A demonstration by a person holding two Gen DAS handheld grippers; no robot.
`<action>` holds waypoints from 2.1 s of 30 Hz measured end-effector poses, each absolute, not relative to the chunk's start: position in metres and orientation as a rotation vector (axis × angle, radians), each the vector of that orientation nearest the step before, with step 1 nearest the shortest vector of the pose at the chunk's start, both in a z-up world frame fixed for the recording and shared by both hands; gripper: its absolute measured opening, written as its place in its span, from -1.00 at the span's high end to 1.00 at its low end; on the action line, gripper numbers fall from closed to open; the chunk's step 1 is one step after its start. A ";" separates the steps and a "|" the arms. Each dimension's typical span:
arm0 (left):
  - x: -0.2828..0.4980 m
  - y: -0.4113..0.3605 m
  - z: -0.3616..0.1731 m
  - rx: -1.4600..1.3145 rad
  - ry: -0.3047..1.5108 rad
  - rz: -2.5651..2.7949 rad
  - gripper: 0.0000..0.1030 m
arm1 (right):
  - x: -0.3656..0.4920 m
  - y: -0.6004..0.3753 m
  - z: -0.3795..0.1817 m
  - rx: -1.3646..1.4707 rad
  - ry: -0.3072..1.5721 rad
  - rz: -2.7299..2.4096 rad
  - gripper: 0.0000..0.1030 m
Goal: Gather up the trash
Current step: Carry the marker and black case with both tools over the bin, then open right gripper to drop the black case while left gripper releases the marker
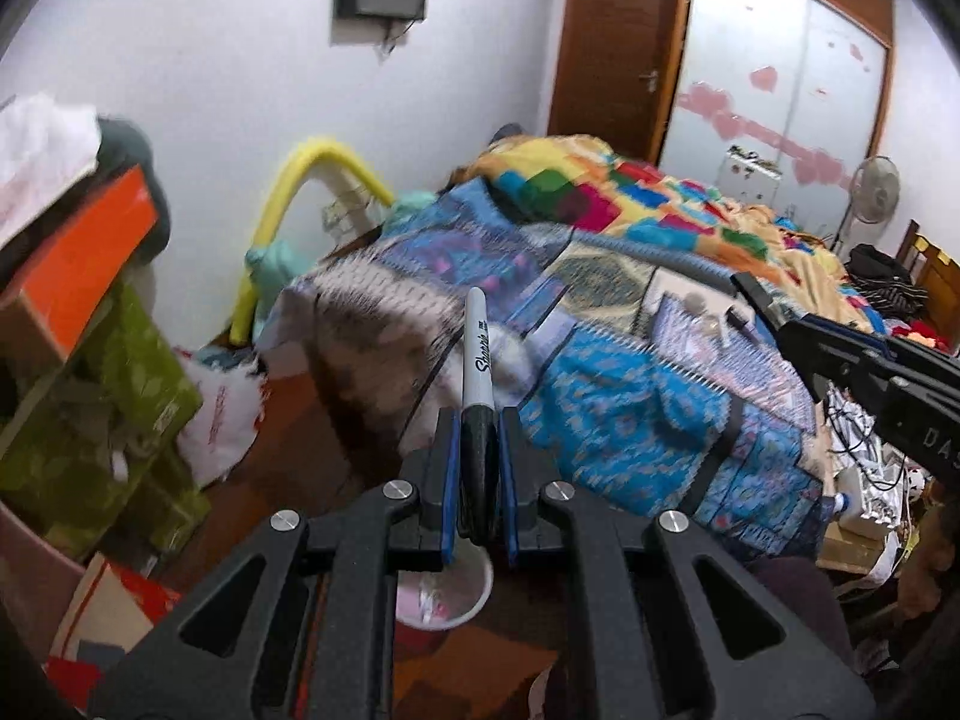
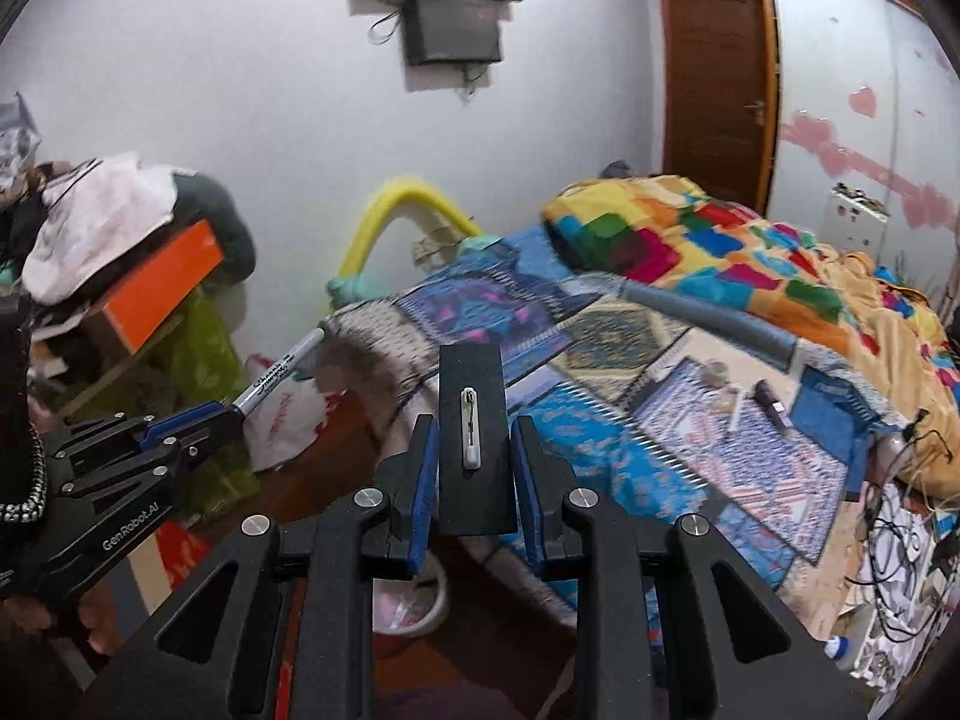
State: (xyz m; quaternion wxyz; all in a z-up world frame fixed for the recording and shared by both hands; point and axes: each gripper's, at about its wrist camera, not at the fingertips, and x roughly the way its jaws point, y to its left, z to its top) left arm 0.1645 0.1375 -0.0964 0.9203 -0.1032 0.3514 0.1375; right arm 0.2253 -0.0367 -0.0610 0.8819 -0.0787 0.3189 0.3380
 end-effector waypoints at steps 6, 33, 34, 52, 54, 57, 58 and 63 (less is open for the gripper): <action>0.152 0.176 -0.146 -0.275 0.835 0.317 0.78 | 0.221 0.010 -0.096 -0.228 0.757 0.766 0.56; 0.182 0.222 -0.343 -0.505 1.266 0.358 0.78 | 0.253 0.134 -0.301 -0.493 1.316 0.860 0.56; 0.183 0.224 -0.348 -0.509 1.278 0.360 0.78 | 0.254 0.137 -0.307 -0.509 1.326 0.859 0.56; 0.224 0.241 -0.363 -0.546 1.309 0.375 0.77 | 0.285 0.145 -0.325 -0.462 1.415 0.854 0.27; 0.226 0.239 -0.366 -0.538 1.334 0.387 0.74 | 0.285 0.141 -0.320 -0.470 1.399 0.849 0.27; 0.225 0.236 -0.367 -0.536 1.341 0.383 0.74 | 0.283 0.135 -0.312 -0.486 1.375 0.855 0.27; 0.224 0.233 -0.364 -0.531 1.338 0.380 0.74 | 0.282 0.133 -0.309 -0.492 1.363 0.856 0.27; 0.217 0.223 -0.341 -0.486 1.304 0.373 0.74 | 0.273 0.125 -0.293 -0.518 1.307 0.870 0.27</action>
